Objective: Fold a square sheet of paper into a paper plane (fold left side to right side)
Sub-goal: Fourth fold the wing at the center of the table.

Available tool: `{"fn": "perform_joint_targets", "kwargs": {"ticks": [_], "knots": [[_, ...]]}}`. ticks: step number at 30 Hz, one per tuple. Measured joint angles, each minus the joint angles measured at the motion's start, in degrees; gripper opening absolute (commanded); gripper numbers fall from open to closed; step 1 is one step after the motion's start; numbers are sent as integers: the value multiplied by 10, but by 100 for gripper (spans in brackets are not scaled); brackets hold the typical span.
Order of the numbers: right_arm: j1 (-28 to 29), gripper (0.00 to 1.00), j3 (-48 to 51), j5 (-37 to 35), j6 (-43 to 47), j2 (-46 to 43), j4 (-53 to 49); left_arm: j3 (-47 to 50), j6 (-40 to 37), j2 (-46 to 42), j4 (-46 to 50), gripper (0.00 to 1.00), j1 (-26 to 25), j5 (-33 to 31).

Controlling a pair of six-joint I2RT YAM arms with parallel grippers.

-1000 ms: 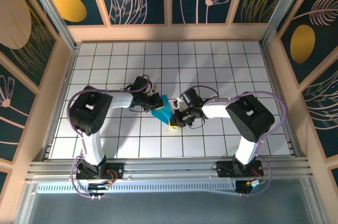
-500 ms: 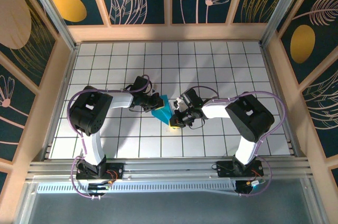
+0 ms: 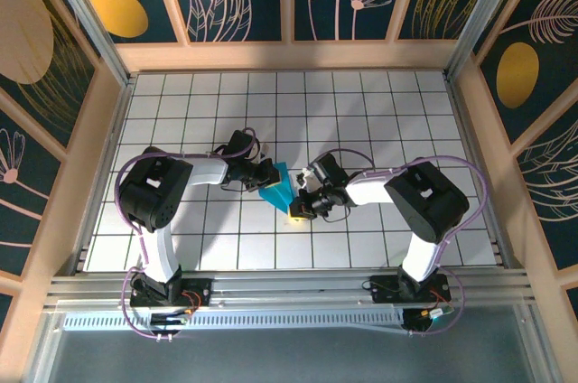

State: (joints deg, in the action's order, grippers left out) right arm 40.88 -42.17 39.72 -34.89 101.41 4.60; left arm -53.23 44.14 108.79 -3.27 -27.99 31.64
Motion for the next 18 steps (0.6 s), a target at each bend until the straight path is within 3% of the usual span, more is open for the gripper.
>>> {"fn": "perform_joint_targets", "kwargs": {"ticks": [10, 18], "knots": [[8, 0, 58, 5, -19, -36, 43, 0, 0, 0, 0, 0, -1, -1], [14, 0, 57, 2, -18, -93, -60, 0, 0, 0, 0, 0, -1, -1]]}}
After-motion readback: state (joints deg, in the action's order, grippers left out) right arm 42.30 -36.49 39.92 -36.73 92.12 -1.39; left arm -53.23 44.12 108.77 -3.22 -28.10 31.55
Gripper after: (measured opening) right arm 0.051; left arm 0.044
